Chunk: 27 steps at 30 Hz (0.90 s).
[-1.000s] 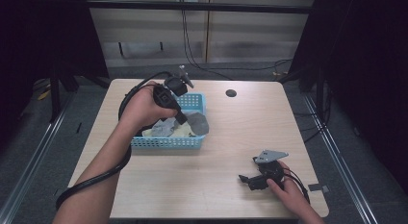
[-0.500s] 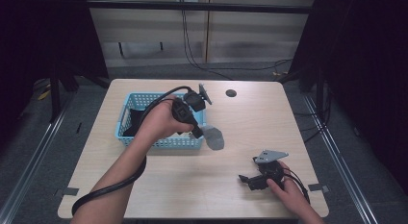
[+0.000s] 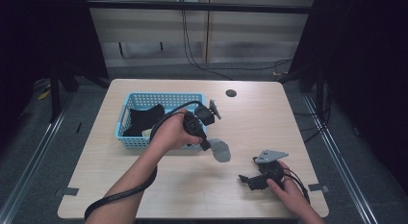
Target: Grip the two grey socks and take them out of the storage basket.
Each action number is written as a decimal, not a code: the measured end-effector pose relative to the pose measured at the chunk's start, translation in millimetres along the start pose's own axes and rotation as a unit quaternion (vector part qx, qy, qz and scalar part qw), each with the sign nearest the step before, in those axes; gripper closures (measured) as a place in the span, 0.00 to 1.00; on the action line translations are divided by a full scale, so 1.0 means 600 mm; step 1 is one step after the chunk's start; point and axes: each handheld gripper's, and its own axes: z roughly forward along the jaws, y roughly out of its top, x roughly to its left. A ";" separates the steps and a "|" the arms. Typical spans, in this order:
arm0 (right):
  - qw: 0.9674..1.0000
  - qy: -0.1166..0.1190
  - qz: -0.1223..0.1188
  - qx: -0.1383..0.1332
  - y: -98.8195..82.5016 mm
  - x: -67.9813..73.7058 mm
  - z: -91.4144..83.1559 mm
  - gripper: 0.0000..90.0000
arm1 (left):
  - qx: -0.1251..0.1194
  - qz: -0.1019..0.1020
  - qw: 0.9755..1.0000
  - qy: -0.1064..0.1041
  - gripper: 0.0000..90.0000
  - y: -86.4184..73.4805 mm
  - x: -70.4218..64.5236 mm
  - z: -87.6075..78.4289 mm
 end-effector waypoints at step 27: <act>1.000 -0.001 -0.003 0.001 0.000 0.000 0.000 0.11 | 0.024 -0.011 1.000 -0.002 0.82 -0.021 0.001 0.076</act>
